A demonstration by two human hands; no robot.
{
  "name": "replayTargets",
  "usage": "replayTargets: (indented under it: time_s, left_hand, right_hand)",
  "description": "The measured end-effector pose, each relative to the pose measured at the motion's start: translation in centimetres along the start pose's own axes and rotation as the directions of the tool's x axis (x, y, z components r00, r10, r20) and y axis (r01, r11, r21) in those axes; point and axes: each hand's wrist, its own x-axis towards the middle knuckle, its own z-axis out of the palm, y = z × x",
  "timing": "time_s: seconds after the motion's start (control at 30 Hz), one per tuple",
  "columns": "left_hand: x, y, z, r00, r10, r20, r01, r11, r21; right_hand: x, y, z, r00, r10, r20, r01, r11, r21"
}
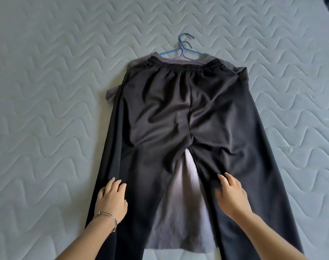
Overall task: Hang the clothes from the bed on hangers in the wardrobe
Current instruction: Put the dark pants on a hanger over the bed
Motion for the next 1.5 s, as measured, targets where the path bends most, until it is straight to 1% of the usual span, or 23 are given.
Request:
replayTargets:
  time_s: [0.07,0.27,0.37,0.43,0.47,0.53,0.63,0.7,0.77,0.87,0.93,1.0,1.07,1.1,1.17,1.23,1.27,1.3,1.37,1.4,1.43,1.47,1.5]
  left_hand:
    - [-3.0,-1.2,1.8,0.999,-0.034,0.018,0.034,0.999,-0.005]
    - [-9.9,-4.9,6.3,0.977,-0.212,0.003,0.205,0.940,-0.271]
    - [-11.8,-6.1,8.8,0.975,-0.224,-0.019,0.202,0.911,-0.359]
    - [-12.6,-6.4,10.0,0.965,-0.257,-0.054,0.191,0.828,-0.527]
    - [-12.9,-6.7,10.4,0.958,-0.282,-0.059,0.185,0.758,-0.626]
    - [-13.2,-7.5,10.7,0.940,-0.341,-0.029,0.203,0.624,-0.755]
    - [-13.7,-10.0,11.2,0.926,-0.371,0.072,0.247,0.450,-0.858]
    - [-13.8,-12.0,11.1,0.928,-0.363,0.087,0.226,0.359,-0.905]
    - [-13.7,-14.0,11.0,0.927,-0.366,0.078,0.203,0.316,-0.927]
    - [-13.6,-16.1,10.7,0.938,-0.345,0.028,0.174,0.400,-0.900]
    - [-14.2,-17.1,10.8,0.960,-0.279,0.030,0.148,0.416,-0.897]
    - [-15.0,-17.7,11.0,0.986,-0.145,0.081,0.139,0.454,-0.880]
    - [-15.3,-18.1,11.7,0.985,-0.009,0.170,0.146,0.560,-0.816]
    - [-15.4,-18.2,12.0,0.977,0.021,0.214,0.155,0.620,-0.769]
    - [-15.5,-18.7,12.8,0.959,0.008,0.282,0.202,0.677,-0.708]
    - [-15.9,-19.4,13.7,0.941,-0.035,0.338,0.275,0.661,-0.698]
    - [-16.3,-19.8,14.3,0.929,-0.056,0.365,0.322,0.606,-0.727]
    - [-16.8,-20.1,14.8,0.915,-0.071,0.397,0.377,0.497,-0.781]
    - [-18.0,-20.6,15.6,0.865,-0.071,0.496,0.501,0.174,-0.848]
    - [-18.5,-20.8,16.0,0.848,-0.048,0.528,0.530,0.047,-0.847]
    - [-19.1,-21.1,16.2,0.844,-0.017,0.536,0.536,0.004,-0.844]
    - [-19.6,-21.6,16.5,0.852,0.016,0.523,0.522,0.037,-0.852]
    - [-20.2,-21.9,16.6,0.864,0.057,0.501,0.492,0.121,-0.862]
  right_hand:
    - [-2.5,-0.2,1.9,1.000,-0.015,-0.003,0.015,1.000,0.008]
    - [-10.4,-2.7,8.2,0.992,-0.122,-0.017,0.123,0.989,0.083]
    - [-13.4,-5.0,11.4,0.985,-0.173,-0.016,0.174,0.977,0.122]
    - [-15.2,-6.9,13.9,0.979,-0.206,0.004,0.202,0.962,0.186]
    - [-16.1,-8.0,15.2,0.980,-0.196,0.042,0.179,0.950,0.256]
    - [-17.7,-10.6,17.6,0.981,-0.116,0.154,0.036,0.895,0.445]
    - [-20.4,-13.9,21.2,0.973,0.034,0.228,-0.182,0.715,0.674]
    - [-22.1,-15.8,23.1,0.959,0.118,0.259,-0.279,0.569,0.773]
    - [-23.4,-17.2,24.6,0.937,0.149,0.316,-0.348,0.498,0.794]
    - [-24.9,-18.2,25.6,0.905,0.143,0.400,-0.423,0.386,0.820]
    - [-25.8,-18.1,26.1,0.896,0.120,0.428,-0.443,0.317,0.839]
    - [-26.7,-17.7,26.6,0.884,0.103,0.456,-0.466,0.290,0.836]
    - [-27.5,-17.3,26.8,0.873,0.095,0.479,-0.487,0.253,0.836]
    - [-28.0,-17.1,26.8,0.866,0.093,0.492,-0.499,0.242,0.832]
    - [-28.9,-16.7,26.9,0.853,0.080,0.516,-0.518,0.256,0.816]
    - [-29.8,-16.4,27.1,0.847,0.061,0.528,-0.524,0.263,0.810]
    - [-30.3,-16.3,27.2,0.843,0.045,0.536,-0.531,0.232,0.815]
    - [-30.7,-16.1,27.3,0.841,0.022,0.541,-0.536,0.169,0.827]
    - [-31.4,-15.6,27.4,0.843,-0.017,0.537,-0.538,-0.005,0.843]
    - [-31.8,-15.4,27.2,0.849,-0.014,0.528,-0.527,-0.063,0.847]
    - [-32.1,-15.2,27.3,0.862,0.017,0.507,-0.505,-0.052,0.861]
    - [-32.4,-15.0,27.4,0.875,0.065,0.481,-0.482,-0.001,0.876]
    - [-32.5,-14.8,27.7,0.887,0.123,0.445,-0.456,0.083,0.886]
